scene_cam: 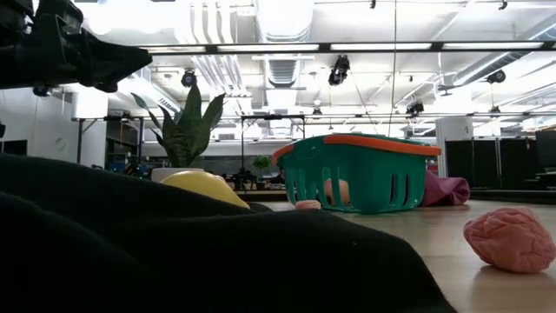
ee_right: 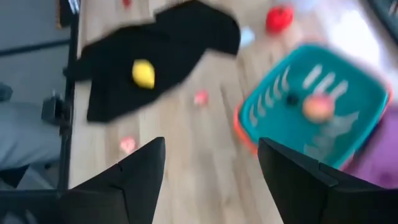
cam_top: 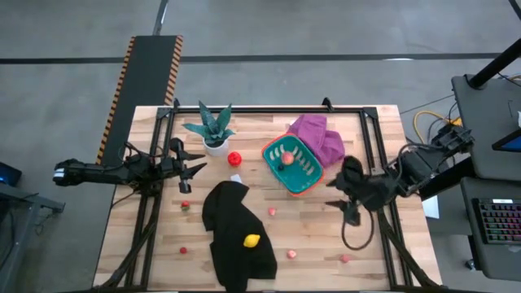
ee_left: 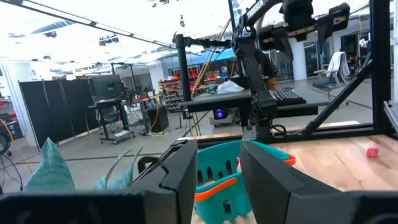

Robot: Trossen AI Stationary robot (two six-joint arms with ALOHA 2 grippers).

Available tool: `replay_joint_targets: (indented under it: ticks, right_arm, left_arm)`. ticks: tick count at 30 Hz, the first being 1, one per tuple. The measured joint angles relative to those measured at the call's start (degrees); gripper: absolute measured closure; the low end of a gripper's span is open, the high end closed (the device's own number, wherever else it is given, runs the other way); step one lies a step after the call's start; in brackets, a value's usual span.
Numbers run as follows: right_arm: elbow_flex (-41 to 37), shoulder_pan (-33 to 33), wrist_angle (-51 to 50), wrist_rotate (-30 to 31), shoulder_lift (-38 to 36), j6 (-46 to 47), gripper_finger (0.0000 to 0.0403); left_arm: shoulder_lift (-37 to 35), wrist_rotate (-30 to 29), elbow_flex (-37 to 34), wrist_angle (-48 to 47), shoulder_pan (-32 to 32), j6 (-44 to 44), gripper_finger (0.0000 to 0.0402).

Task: Pick and placing Produce into tupperware
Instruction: Put the bottom right apricot into the green basket

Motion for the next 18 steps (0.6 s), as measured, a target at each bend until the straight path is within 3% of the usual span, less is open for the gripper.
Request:
replay_joint_targets:
  ticks: [7, 18]
  right_arm:
    - [-0.02, 7.31, -11.14, -1.21, 0.02, 14.59, 0.0154]
    - [-1.89, 17.89, -12.06, -0.79, 0.09, 22.72, 0.0154]
  left_arm:
    - [-0.12, -0.02, 0.00, 1.69, 0.01, 0.00, 0.0294]
    - [0.10, -0.15, 0.00, 2.81, -0.01, -0.16, 0.0294]
